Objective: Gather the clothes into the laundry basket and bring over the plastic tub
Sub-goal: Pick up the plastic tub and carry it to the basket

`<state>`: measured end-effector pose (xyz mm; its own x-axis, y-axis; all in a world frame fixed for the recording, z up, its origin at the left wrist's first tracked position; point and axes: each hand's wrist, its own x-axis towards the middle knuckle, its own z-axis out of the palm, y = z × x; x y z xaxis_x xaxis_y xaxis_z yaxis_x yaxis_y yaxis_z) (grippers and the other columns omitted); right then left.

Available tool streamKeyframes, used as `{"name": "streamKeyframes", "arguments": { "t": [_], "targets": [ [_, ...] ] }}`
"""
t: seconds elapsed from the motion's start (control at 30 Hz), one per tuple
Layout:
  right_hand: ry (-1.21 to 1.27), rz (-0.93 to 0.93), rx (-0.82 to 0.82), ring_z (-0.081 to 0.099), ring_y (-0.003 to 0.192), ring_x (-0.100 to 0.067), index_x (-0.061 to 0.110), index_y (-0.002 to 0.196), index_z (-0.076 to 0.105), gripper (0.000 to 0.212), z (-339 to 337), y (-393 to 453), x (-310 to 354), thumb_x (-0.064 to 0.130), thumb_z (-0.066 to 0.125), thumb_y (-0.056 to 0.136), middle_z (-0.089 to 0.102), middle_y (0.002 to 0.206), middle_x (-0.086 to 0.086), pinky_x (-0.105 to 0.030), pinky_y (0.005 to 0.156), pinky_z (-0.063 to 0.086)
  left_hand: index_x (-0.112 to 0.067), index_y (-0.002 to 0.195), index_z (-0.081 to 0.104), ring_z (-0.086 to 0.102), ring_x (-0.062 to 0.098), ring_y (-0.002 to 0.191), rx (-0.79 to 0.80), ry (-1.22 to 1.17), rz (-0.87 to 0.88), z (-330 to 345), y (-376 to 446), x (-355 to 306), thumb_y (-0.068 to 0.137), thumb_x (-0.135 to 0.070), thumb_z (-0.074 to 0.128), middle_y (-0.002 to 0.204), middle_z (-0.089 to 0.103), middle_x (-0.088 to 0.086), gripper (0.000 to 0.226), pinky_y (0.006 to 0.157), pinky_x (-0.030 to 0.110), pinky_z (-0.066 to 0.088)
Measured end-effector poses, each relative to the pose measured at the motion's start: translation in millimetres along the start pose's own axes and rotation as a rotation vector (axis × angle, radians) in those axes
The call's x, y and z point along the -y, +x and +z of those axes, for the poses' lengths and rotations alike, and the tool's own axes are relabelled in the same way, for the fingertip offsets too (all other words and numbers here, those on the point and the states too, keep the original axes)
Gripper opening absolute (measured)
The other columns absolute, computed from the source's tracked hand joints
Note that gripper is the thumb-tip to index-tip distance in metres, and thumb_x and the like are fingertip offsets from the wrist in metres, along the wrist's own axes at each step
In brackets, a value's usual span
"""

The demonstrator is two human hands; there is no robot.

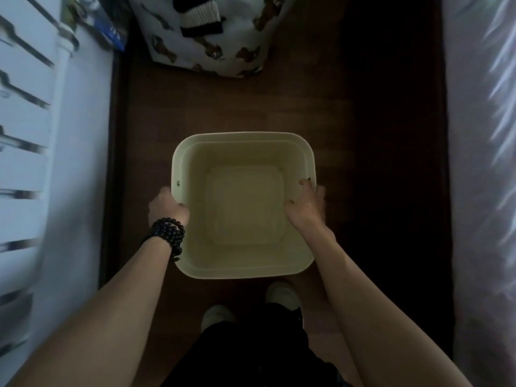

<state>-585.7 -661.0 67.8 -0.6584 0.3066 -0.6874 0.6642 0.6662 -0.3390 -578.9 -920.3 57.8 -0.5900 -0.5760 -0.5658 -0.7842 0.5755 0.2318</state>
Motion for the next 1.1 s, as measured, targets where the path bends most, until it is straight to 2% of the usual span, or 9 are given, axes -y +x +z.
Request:
{"name": "streamKeyframes", "arguments": {
  "t": [0.13, 0.27, 0.43, 0.53, 0.7, 0.77, 0.87, 0.97, 1.1],
  "targets": [
    [-0.01, 0.088, -0.022, 0.054, 0.123, -0.036, 0.002, 0.135, 0.054, 0.044, 0, 11, 5, 0.02, 0.059, 0.095, 0.039, 0.143, -0.013, -0.042, 0.105, 0.048, -0.009, 0.103, 0.059, 0.059, 0.035, 0.085, -0.028, -0.021, 0.062, 8, 1, 5, 0.089, -0.002, 0.049, 0.086, 0.06, 0.012, 0.018, 0.071, 0.039, 0.045],
    [0.11, 0.134, -0.007, 0.061, 0.115, -0.037, -0.006, 0.125, 0.06, 0.037, -17, 1, 9, 0.015, 0.054, 0.095, 0.052, 0.137, -0.017, -0.047, 0.105, 0.051, -0.011, 0.103, 0.059, 0.064, 0.041, 0.092, -0.043, 0.037, 0.156, -14, -16, -6, 0.087, -0.002, 0.048, 0.095, 0.066, 0.019, 0.022, 0.075, 0.042, 0.052],
    [0.204, 0.111, -0.104, 0.058, 0.105, -0.033, -0.007, 0.132, 0.053, 0.048, -85, -73, 32, 0.021, 0.054, 0.093, 0.045, 0.131, -0.013, -0.04, 0.096, 0.052, -0.014, 0.103, 0.06, 0.065, 0.041, 0.089, -0.124, 0.092, 0.266, -101, -69, -50, 0.085, -0.002, 0.051, 0.095, 0.068, 0.019, 0.023, 0.075, 0.046, 0.055],
    [0.287, 0.084, -0.174, 0.058, 0.106, -0.033, -0.004, 0.131, 0.054, 0.049, -162, -141, 60, 0.027, 0.053, 0.094, 0.041, 0.135, -0.012, -0.046, 0.099, 0.051, -0.012, 0.098, 0.057, 0.065, 0.039, 0.088, -0.167, 0.115, 0.381, -181, -126, -100, 0.087, -0.002, 0.051, 0.095, 0.068, 0.017, 0.016, 0.076, 0.049, 0.055],
    [0.389, 0.031, -0.332, 0.046, 0.091, -0.029, -0.006, 0.123, 0.06, 0.04, -303, -259, 80, 0.021, 0.047, 0.095, 0.049, 0.124, -0.016, -0.031, 0.083, 0.041, -0.007, 0.105, 0.058, 0.065, 0.041, 0.091, -0.241, 0.076, 0.587, -311, -251, -172, 0.09, -0.004, 0.053, 0.097, 0.069, 0.022, 0.016, 0.075, 0.046, 0.053],
    [0.399, 0.007, -0.365, 0.05, 0.096, -0.034, -0.009, 0.118, 0.062, 0.04, -328, -280, 84, 0.019, 0.047, 0.095, 0.051, 0.129, -0.024, -0.028, 0.08, 0.04, -0.005, 0.113, 0.058, 0.064, 0.041, 0.098, -0.254, 0.106, 0.612, -330, -276, -188, 0.092, -0.004, 0.051, 0.104, 0.068, 0.023, 0.022, 0.077, 0.046, 0.053],
    [0.479, 0.012, -0.472, 0.054, 0.118, -0.037, -0.006, 0.125, 0.059, 0.045, -399, -365, 68, 0.027, 0.051, 0.095, 0.047, 0.135, -0.02, -0.032, 0.093, 0.045, -0.006, 0.127, 0.055, 0.062, 0.041, 0.108, -0.277, 0.079, 0.741, -372, -362, -215, 0.094, -0.005, 0.052, 0.117, 0.066, 0.024, 0.034, 0.081, 0.045, 0.049],
    [0.512, 0.006, -0.615, 0.055, 0.119, -0.033, -0.001, 0.133, 0.054, 0.054, -470, -449, 30, 0.036, 0.053, 0.094, 0.045, 0.139, -0.014, -0.042, 0.101, 0.047, -0.002, 0.119, 0.059, 0.063, 0.039, 0.102, -0.233, -0.037, 0.925, -399, -453, -246, 0.095, -0.004, 0.05, 0.111, 0.067, 0.023, 0.026, 0.082, 0.043, 0.048],
    [0.571, 0.055, -0.781, 0.056, 0.115, -0.034, 0.0, 0.124, 0.06, 0.046, -524, -527, -53, 0.033, 0.054, 0.092, 0.048, 0.134, -0.014, -0.042, 0.102, 0.046, -0.007, 0.113, 0.062, 0.059, 0.03, 0.083, -0.092, -0.097, 1.049, -380, -562, -270, 0.093, -0.002, 0.048, 0.103, 0.068, 0.017, 0.025, 0.073, 0.041, 0.048]
  ]
}}
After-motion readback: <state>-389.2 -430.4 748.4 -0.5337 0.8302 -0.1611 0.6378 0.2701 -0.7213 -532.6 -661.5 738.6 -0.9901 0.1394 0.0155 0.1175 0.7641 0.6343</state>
